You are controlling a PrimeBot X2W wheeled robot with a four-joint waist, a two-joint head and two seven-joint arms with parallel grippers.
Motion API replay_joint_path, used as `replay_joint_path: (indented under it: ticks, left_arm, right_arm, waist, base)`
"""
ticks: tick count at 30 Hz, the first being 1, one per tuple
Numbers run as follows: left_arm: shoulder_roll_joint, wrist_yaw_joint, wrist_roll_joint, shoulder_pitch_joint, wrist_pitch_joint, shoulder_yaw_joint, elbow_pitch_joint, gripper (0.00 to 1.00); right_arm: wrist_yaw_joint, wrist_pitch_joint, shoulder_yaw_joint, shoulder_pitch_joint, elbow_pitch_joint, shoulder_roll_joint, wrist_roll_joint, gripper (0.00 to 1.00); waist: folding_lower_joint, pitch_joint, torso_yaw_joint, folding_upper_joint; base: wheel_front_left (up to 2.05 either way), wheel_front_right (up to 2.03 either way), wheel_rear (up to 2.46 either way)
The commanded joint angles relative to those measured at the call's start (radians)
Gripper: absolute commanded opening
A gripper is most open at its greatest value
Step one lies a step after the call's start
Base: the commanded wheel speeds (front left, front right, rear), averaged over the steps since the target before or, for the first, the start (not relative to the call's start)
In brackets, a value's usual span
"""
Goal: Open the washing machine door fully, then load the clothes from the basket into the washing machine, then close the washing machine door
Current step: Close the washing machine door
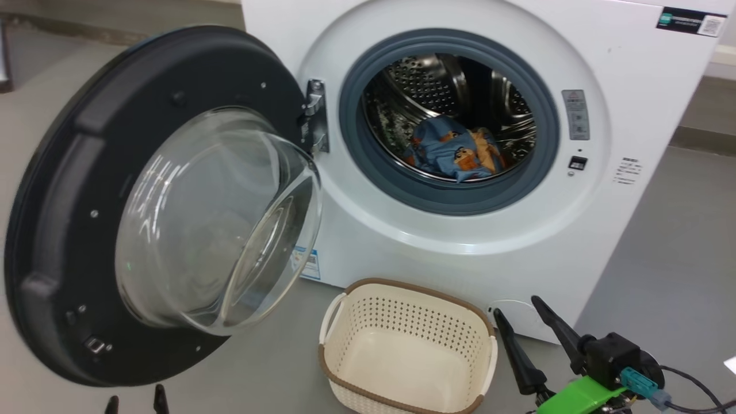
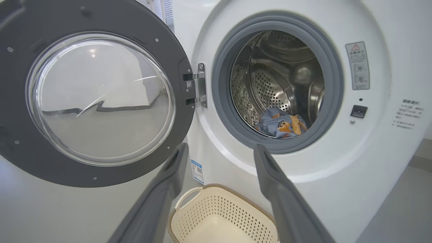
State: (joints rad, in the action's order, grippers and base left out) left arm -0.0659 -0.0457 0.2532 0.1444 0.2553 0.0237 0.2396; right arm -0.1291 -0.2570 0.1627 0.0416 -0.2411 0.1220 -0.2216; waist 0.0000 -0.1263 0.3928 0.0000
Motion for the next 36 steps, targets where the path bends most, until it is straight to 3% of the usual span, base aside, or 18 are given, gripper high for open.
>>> replay_joint_path:
  ticks: [1,31,32,33,34,35,36]
  left_arm:
    - [-0.012,-0.007,0.006,-0.031,0.006,0.043,-0.039,1.00]
    - [0.005,-0.008,0.018,0.000,0.006,0.158,-0.102,1.00]
    - [0.005,-0.007,0.018,0.000,0.006,0.161,-0.103,0.95]
    - [0.006,-0.006,0.019,0.001,0.006,0.166,-0.105,0.48]
    - [0.006,-0.005,0.022,0.001,0.006,0.171,-0.107,0.18]
    - [0.007,-0.003,0.029,0.001,0.006,0.178,-0.108,0.00]
    - [0.008,-0.001,0.035,0.001,0.006,0.186,-0.109,0.00]
  right_arm:
    - [-0.002,-0.005,0.036,0.060,0.014,0.005,-0.002,1.00]
    - [-0.002,-0.005,0.102,0.152,-0.044,0.001,-0.016,1.00]
    - [-0.002,-0.005,0.103,0.153,-0.045,0.001,-0.017,1.00]
    - [-0.002,-0.005,0.104,0.154,-0.045,0.001,-0.017,1.00]
    - [-0.002,-0.005,0.104,0.154,-0.046,0.001,-0.017,1.00]
    - [-0.002,-0.005,0.105,0.155,-0.046,0.001,-0.018,1.00]
    - [-0.002,-0.005,0.106,0.156,-0.047,0.001,-0.019,1.00]
  waist:
    - [0.0000,0.015,0.035,0.0000]
    - [0.0000,0.066,0.080,0.0000]
    - [0.0000,0.066,0.081,0.0000]
    - [0.0000,0.067,0.081,0.0000]
    - [0.0000,0.067,0.082,0.0000]
    - [0.0000,0.067,0.082,0.0000]
    - [0.0000,0.068,0.082,0.0000]
  base:
    - [0.00,0.00,0.00]
    - [0.00,0.00,0.00]
    - [0.00,0.00,0.00]
    - [0.00,0.00,0.00]
    - [0.00,0.00,0.00]
    - [0.00,0.00,0.00]
    - [0.00,0.00,0.00]
